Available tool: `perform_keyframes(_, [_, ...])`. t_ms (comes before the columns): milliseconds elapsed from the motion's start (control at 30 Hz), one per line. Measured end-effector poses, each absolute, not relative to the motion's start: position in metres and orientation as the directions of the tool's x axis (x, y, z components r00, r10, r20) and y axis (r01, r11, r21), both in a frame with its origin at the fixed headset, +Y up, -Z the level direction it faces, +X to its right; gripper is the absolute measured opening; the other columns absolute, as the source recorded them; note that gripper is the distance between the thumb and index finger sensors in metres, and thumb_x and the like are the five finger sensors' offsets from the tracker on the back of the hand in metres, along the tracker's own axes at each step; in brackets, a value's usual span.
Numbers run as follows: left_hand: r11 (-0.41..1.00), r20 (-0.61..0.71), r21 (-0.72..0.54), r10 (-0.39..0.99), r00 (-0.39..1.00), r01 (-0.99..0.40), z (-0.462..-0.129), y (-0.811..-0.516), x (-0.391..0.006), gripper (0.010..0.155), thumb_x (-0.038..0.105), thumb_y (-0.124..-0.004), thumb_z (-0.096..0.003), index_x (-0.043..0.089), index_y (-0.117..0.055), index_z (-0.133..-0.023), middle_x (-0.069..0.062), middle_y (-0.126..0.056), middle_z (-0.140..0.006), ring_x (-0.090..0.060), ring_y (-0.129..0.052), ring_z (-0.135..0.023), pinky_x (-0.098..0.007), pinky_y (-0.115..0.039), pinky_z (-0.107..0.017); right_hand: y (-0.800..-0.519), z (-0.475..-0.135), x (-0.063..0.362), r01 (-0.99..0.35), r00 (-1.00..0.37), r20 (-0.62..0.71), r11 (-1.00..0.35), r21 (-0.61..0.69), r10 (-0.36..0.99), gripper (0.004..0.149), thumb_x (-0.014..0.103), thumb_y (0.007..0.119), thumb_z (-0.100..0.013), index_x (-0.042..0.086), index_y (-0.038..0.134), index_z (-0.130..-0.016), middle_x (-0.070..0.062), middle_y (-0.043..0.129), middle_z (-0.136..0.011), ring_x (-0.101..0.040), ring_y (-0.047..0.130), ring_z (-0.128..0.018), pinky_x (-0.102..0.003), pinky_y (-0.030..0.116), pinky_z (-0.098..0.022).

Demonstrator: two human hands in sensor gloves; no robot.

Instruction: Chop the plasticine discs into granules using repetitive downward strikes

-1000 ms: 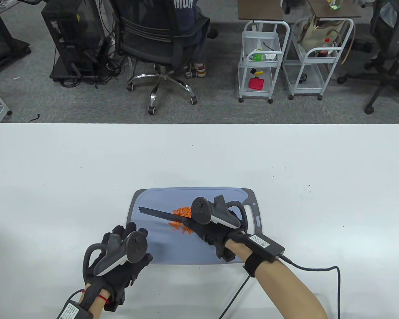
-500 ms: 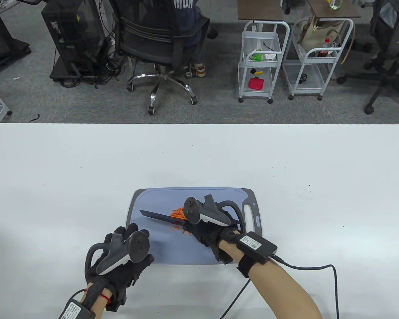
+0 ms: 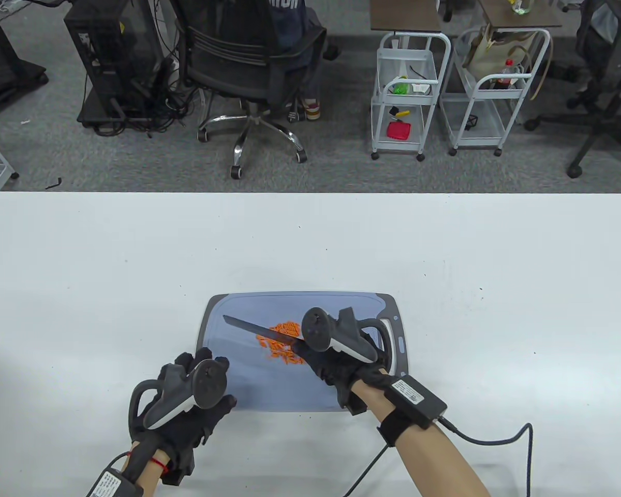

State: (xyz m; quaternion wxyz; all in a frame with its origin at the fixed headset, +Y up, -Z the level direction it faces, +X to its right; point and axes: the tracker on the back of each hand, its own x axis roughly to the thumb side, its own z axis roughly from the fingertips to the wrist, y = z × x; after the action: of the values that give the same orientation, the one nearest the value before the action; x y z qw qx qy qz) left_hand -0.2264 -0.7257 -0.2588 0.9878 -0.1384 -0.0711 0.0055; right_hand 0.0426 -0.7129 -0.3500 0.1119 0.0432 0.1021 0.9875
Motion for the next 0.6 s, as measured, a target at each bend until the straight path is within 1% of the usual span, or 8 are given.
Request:
perform_keyframes(67, [0.959, 0.151, -0.283, 0.024, 0.988, 0.02, -0.26, -0.727, -0.223, 0.078, 0.062, -0.065, -0.0396, 0.031, -0.054, -0.111, -0.012, -0.048, -0.125, -0.05, -0.056, -0.109, -0.066, -0.046, -0.075, -0.711, -0.35, 0.057, -0.207, -0.978, -0.033, -0.953, 0.223, 0.205, 0.056, 0.056, 0.074, -0.046, 0.013, 0.09, -0.078, -0.003, 0.101, -0.04, -0.022, 0.106, -0.01, -0.049, 0.088, -0.021])
perform_keyframes(200, [0.959, 0.178, -0.282, 0.03, 0.984, 0.022, -0.259, -0.73, -0.215, 0.079, 0.063, -0.065, -0.0392, 0.031, -0.054, -0.111, -0.012, -0.048, -0.125, -0.05, -0.056, -0.109, -0.066, -0.047, -0.075, -0.727, -0.347, 0.074, -0.179, -0.981, -0.11, -0.957, 0.227, 0.157, 0.054, 0.054, 0.075, -0.047, 0.015, 0.091, -0.079, -0.005, 0.101, -0.043, -0.022, 0.106, -0.012, -0.048, 0.088, -0.021])
perform_keyframes(267, [0.958, 0.19, -0.286, 0.024, 0.981, 0.032, -0.257, -0.732, -0.212, 0.079, 0.063, -0.065, -0.0391, 0.031, -0.054, -0.111, -0.012, -0.048, -0.125, -0.05, -0.056, -0.109, -0.066, -0.047, -0.075, -0.737, -0.343, 0.075, -0.229, -0.971, -0.117, -0.948, 0.221, 0.207, 0.053, 0.053, 0.075, -0.047, 0.015, 0.091, -0.079, -0.005, 0.101, -0.043, -0.023, 0.106, -0.012, -0.048, 0.088, -0.021])
perform_keyframes(333, [0.956, 0.192, -0.291, 0.024, 0.981, 0.033, -0.257, -0.732, -0.211, 0.079, 0.063, -0.065, -0.039, 0.031, -0.054, -0.111, -0.012, -0.048, -0.125, -0.05, -0.056, -0.109, -0.066, -0.047, -0.075, -0.738, -0.34, 0.068, -0.261, -0.965, -0.096, -0.929, 0.263, 0.244, 0.053, 0.053, 0.075, -0.047, 0.014, 0.091, -0.079, -0.005, 0.101, -0.043, -0.023, 0.106, -0.012, -0.049, 0.087, -0.021])
perform_keyframes(433, [0.957, 0.176, -0.291, 0.042, 0.983, 0.012, -0.259, -0.732, -0.214, 0.079, 0.063, -0.065, -0.039, 0.031, -0.054, -0.111, -0.012, -0.048, -0.125, -0.05, -0.056, -0.109, -0.066, -0.047, -0.075, -0.733, -0.336, 0.057, -0.202, -0.979, -0.07, -0.949, 0.24, 0.191, 0.053, 0.053, 0.075, -0.047, 0.015, 0.091, -0.079, -0.005, 0.101, -0.044, -0.022, 0.106, -0.012, -0.048, 0.088, -0.021])
perform_keyframes(467, [0.957, 0.17, -0.291, 0.042, 0.985, 0.009, -0.259, -0.731, -0.216, 0.079, 0.063, -0.065, -0.0391, 0.031, -0.054, -0.111, -0.012, -0.048, -0.125, -0.05, -0.056, -0.109, -0.066, -0.047, -0.075, -0.729, -0.334, 0.055, -0.209, -0.978, -0.068, -0.95, 0.232, 0.198, 0.053, 0.053, 0.075, -0.047, 0.015, 0.091, -0.08, -0.005, 0.101, -0.045, -0.022, 0.106, -0.013, -0.048, 0.088, -0.021])
perform_keyframes(533, [0.959, 0.159, -0.283, 0.039, 0.987, 0.007, -0.26, -0.73, -0.219, 0.079, 0.063, -0.065, -0.0391, 0.031, -0.054, -0.111, -0.013, -0.048, -0.125, -0.05, -0.056, -0.109, -0.066, -0.047, -0.075, -0.72, -0.328, 0.049, -0.282, -0.959, -0.065, -0.933, 0.222, 0.274, 0.053, 0.052, 0.074, -0.047, 0.015, 0.09, -0.081, -0.008, 0.101, -0.047, -0.023, 0.107, -0.014, -0.048, 0.088, -0.022])
perform_keyframes(600, [0.963, 0.148, -0.271, 0.037, 0.988, 0.004, -0.261, -0.727, -0.222, 0.079, 0.063, -0.065, -0.0391, 0.031, -0.054, -0.111, -0.012, -0.048, -0.125, -0.05, -0.056, -0.109, -0.066, -0.047, -0.075, -0.714, -0.32, 0.036, -0.411, -0.911, -0.081, -0.879, 0.242, 0.404, 0.053, 0.05, 0.074, -0.047, 0.015, 0.089, -0.084, -0.01, 0.101, -0.051, -0.024, 0.108, -0.018, -0.049, 0.088, -0.023])
